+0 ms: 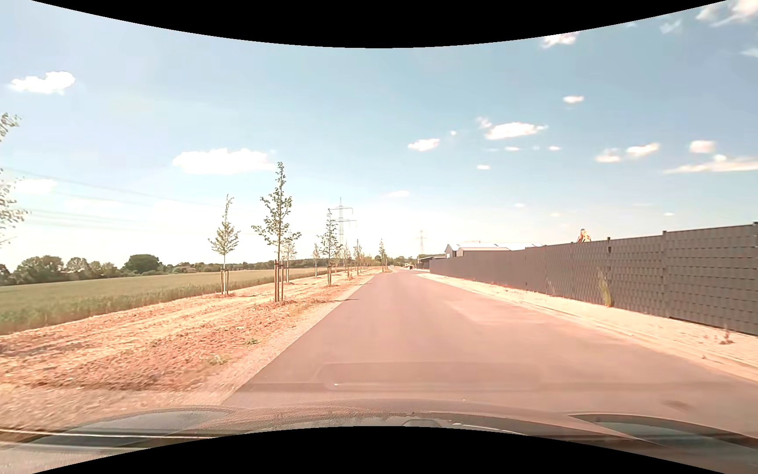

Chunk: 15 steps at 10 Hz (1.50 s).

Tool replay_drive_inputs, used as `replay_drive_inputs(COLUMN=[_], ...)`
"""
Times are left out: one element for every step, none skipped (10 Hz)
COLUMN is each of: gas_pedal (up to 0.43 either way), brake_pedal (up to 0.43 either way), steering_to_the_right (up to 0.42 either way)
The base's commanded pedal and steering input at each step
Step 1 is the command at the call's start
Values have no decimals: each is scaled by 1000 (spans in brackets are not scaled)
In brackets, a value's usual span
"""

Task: Follow the waypoints while adhering to traffic rules and regulations

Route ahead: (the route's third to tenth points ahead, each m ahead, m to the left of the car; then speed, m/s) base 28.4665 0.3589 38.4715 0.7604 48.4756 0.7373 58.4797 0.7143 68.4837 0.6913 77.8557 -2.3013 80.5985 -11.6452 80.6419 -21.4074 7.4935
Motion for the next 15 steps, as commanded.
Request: replay_drive_inputs(gas_pedal=[157,157,157,157,157,157,157,157,157,157,157,157,157,157,157], brake_pedal=[0,0,0,0,0,0,0,0,0,0,0,0,0,0,0], steering_to_the_right=[12,15,16,17,17,17,17,17,17,17,16,15,15,12,8])
